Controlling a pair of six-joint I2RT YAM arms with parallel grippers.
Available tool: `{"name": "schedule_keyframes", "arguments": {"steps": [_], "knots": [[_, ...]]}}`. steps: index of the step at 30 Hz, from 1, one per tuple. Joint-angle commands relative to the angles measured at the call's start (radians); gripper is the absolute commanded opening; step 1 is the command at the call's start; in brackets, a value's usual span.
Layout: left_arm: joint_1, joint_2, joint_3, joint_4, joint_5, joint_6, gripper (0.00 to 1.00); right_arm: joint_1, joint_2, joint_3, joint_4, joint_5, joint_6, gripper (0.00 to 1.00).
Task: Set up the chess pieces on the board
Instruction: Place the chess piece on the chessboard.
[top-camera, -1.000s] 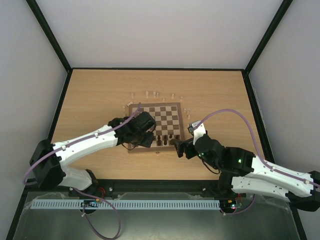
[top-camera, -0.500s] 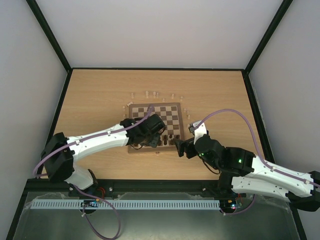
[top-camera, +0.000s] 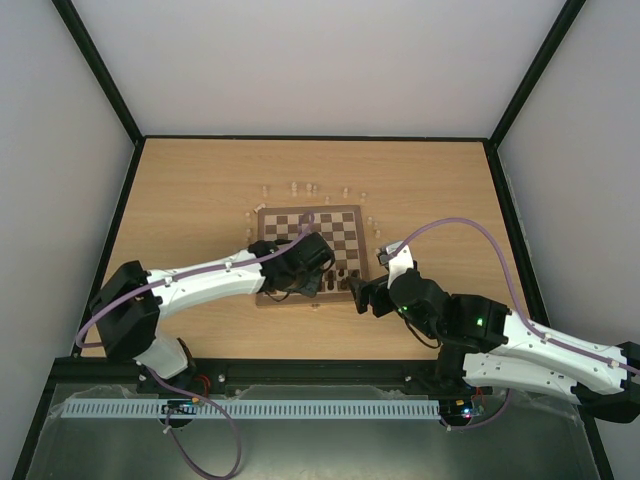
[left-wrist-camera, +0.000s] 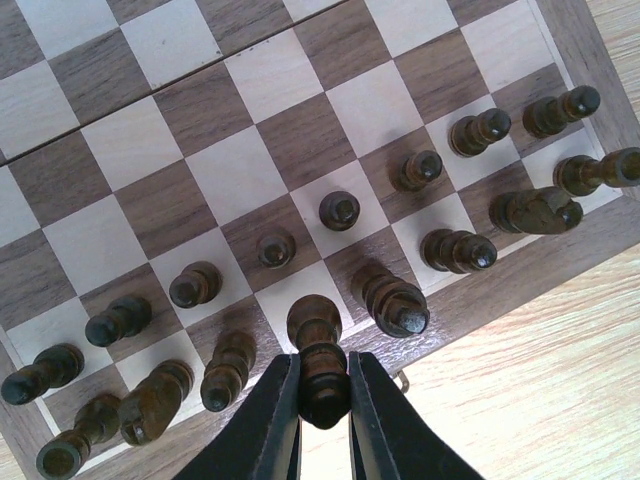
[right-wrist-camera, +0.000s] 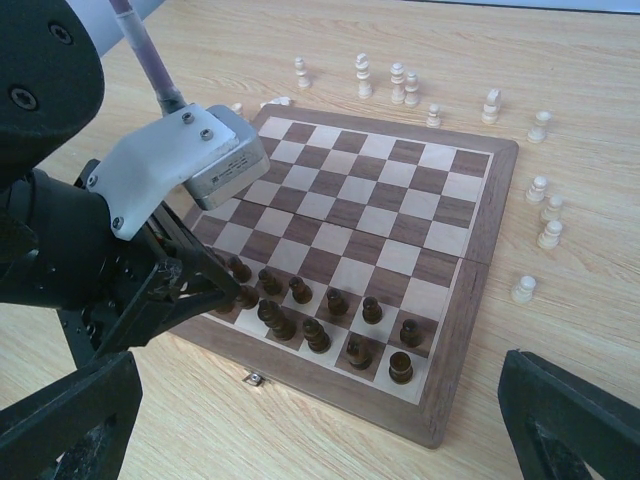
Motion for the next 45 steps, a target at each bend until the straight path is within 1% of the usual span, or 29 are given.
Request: {"name": "schedule_keyframes", "arguments": {"steps": [1,23,35,45], "knots": [[-0.010,0.021,-0.015,0.011,-0.032,-0.005,0.10,0.002,-0.004,0.006,-0.023,0.030,0.015,0.98],[-0.025,0.054,-0.055,0.043,-0.062,-0.021,0.12,0.002,-0.012,0.000,-0.022,0.023,0.016,0.99],[-0.027,0.066,-0.062,0.057,-0.054,-0.020,0.13,0.002,-0.013,-0.002,-0.019,0.021,0.016,0.99],[-0.027,0.064,-0.067,0.064,-0.049,-0.022,0.18,0.002,-0.014,-0.004,-0.015,0.017,0.013,0.99]]}}
